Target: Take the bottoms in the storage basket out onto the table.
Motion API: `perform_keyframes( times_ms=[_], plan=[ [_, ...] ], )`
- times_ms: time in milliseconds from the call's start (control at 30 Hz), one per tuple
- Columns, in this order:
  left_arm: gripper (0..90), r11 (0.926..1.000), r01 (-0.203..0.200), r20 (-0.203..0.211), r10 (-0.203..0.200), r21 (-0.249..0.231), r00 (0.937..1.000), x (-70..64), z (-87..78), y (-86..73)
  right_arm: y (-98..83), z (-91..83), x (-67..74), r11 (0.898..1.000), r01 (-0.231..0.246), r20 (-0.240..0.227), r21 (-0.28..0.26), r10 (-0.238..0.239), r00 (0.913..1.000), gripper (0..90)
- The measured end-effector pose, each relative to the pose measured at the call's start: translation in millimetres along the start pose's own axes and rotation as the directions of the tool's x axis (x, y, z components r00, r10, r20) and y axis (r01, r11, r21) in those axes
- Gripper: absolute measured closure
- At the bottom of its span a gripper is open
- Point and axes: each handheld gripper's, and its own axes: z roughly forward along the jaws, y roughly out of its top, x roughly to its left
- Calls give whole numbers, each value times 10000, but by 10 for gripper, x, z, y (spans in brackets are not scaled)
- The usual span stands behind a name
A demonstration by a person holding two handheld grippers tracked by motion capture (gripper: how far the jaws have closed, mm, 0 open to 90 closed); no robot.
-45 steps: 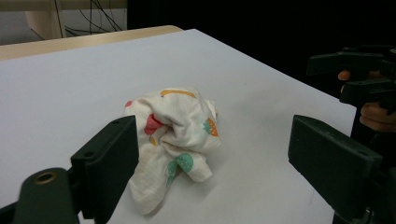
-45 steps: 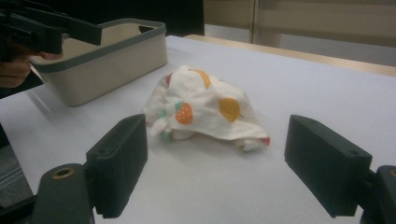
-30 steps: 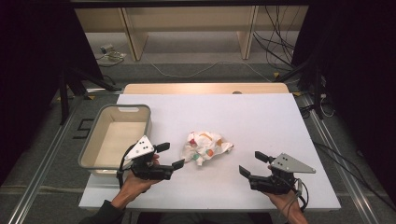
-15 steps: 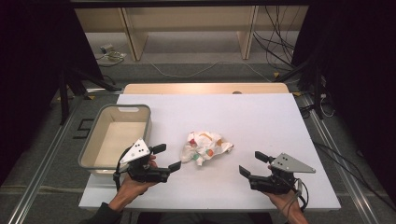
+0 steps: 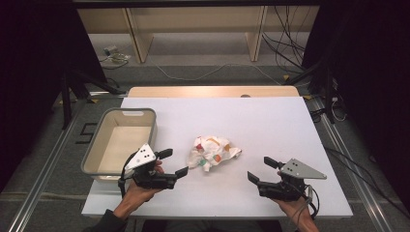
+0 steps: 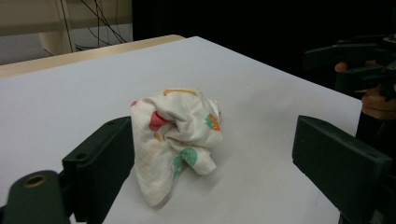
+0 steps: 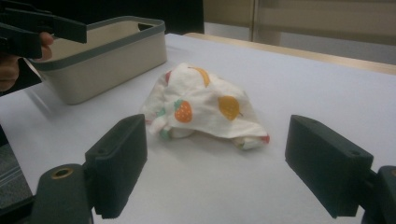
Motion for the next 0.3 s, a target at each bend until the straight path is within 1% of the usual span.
perform_keyframes(
  times_ms=[300],
  plan=[
    [124, 10000, 52, -22, -52, -6, 10000, 9, 0, 1, 0, 0, 1, 10000, 17, 0, 1, -17, 10000, 216]
  ],
)
